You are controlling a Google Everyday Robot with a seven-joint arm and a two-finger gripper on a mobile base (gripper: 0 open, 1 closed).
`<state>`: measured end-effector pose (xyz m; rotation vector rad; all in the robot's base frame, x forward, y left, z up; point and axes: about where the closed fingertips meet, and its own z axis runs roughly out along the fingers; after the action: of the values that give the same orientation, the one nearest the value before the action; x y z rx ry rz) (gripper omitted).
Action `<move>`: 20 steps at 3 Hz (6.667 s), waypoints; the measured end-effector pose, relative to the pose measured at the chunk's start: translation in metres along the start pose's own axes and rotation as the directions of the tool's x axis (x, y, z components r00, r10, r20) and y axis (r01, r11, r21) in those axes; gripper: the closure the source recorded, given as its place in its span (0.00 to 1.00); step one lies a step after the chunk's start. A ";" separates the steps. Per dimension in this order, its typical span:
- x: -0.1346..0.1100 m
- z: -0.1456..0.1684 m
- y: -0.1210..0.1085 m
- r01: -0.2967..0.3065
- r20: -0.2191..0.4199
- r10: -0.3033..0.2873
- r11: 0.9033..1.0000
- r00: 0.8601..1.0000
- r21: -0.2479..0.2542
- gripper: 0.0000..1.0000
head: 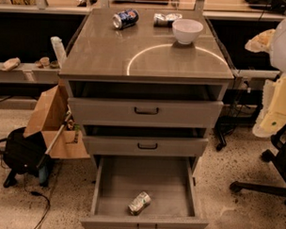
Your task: Pick 7up can from bottom drawer and place on counter
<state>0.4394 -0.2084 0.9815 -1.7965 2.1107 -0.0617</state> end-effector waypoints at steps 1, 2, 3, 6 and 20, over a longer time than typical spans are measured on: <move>-0.012 -0.001 0.005 0.132 0.063 -0.131 0.991 0.989 -0.015 0.00; -0.022 -0.001 0.010 0.269 0.112 -0.264 0.963 0.958 -0.028 0.00; -0.032 -0.001 0.018 0.402 0.165 -0.390 0.915 0.906 -0.045 0.00; -0.043 0.001 0.024 0.513 0.208 -0.496 0.858 0.843 -0.033 0.00; -0.073 0.253 0.048 0.508 0.332 -0.429 0.837 0.840 -0.205 0.00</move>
Offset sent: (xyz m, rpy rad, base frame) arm -0.0141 0.0314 -0.0009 0.0324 -0.0243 0.4739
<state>0.4796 -0.0780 0.7509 -2.3121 1.4986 0.3656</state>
